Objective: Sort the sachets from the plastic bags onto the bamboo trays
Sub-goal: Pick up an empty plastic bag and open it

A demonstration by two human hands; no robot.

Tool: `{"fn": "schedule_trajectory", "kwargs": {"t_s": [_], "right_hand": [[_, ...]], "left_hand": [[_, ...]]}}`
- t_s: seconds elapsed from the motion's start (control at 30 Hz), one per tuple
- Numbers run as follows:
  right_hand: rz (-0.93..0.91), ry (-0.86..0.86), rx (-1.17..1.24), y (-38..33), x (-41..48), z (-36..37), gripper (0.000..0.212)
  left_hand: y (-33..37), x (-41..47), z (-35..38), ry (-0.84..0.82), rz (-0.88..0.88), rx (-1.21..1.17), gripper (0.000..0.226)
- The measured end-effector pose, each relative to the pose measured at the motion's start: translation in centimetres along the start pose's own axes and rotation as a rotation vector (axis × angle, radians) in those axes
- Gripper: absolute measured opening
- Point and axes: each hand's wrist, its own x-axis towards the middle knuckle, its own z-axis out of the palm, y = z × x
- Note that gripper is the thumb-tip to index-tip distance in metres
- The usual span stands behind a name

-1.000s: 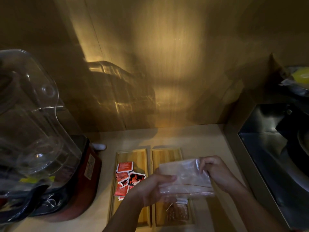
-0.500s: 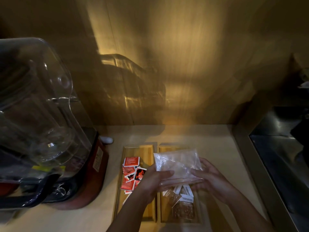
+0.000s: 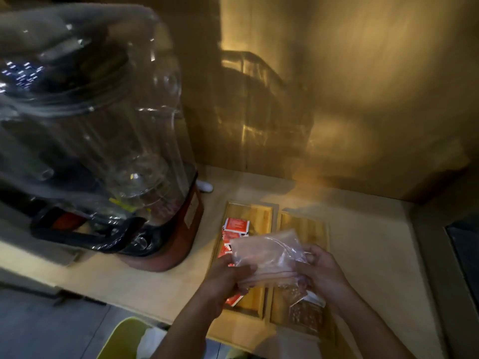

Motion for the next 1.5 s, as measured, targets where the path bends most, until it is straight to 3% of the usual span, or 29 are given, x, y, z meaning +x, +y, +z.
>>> {"fn": "schedule_trajectory", "kwargs": {"t_s": [0.27,0.37,0.47,0.5,0.57,0.67,0.8,0.93,1.0,1.1,1.27,1.33,1.4,1.43,1.5], "right_hand": [[-0.059,-0.175,-0.430,2.3,1.6,8.4,0.020],[-0.069,-0.291,-0.575,4.0,1.5,12.4,0.010],[-0.089,-0.394,-0.711,6.2,1.1,16.1,0.027],[-0.091,-0.431,-0.733,6.8,1.1,17.1,0.028],[-0.063,-0.486,-0.778,8.3,1.0,19.2,0.010],[-0.082,-0.505,-0.845,10.0,0.9,21.7,0.022],[-0.144,-0.577,-0.944,12.4,0.1,25.4,0.031],[-0.188,-0.689,-1.037,15.0,0.0,29.6,0.022],[-0.161,-0.720,-1.074,16.9,0.8,31.8,0.010],[-0.193,-0.750,-1.079,19.8,2.5,34.3,0.022],[-0.524,-0.783,-1.122,24.0,4.9,36.8,0.032],[-0.648,-0.776,-1.175,26.2,6.1,36.9,0.040],[-0.712,-0.809,-1.373,28.3,7.4,36.6,0.043],[-0.708,-0.845,-1.560,29.4,8.2,36.4,0.047],[-0.494,-0.965,-1.959,31.4,9.3,35.5,0.060]], "left_hand": [[-5.0,-4.1,-5.9,0.323,-0.034,-0.313,0.009],[-7.6,-6.3,-8.6,0.447,-0.051,-0.488,0.016],[-10.0,-8.5,-10.6,0.620,-0.041,-0.600,0.015],[-10.8,-9.0,-11.0,0.673,-0.041,-0.619,0.016],[-12.4,-9.9,-12.0,0.782,-0.042,-0.659,0.029],[-13.9,-10.5,-12.8,0.947,-0.011,-0.684,0.043],[-15.6,-11.5,-15.2,1.125,0.016,-0.709,0.031],[-17.7,-11.3,-17.8,1.238,0.017,-0.701,0.023],[-18.8,-10.6,-19.5,1.328,0.004,-0.640,0.021],[-20.4,-9.2,-22.1,1.418,0.024,-0.454,0.014],[-23.6,-6.2,-25.4,1.533,0.126,0.026,0.032],[-25.9,-4.8,-26.1,1.491,0.133,0.168,0.036],[-29.3,-3.3,-26.4,1.402,0.033,0.308,0.039],[-31.0,-2.4,-26.5,1.307,-0.089,0.374,0.045],[-34.5,-0.7,-26.2,1.030,-0.419,0.591,0.069]]}}
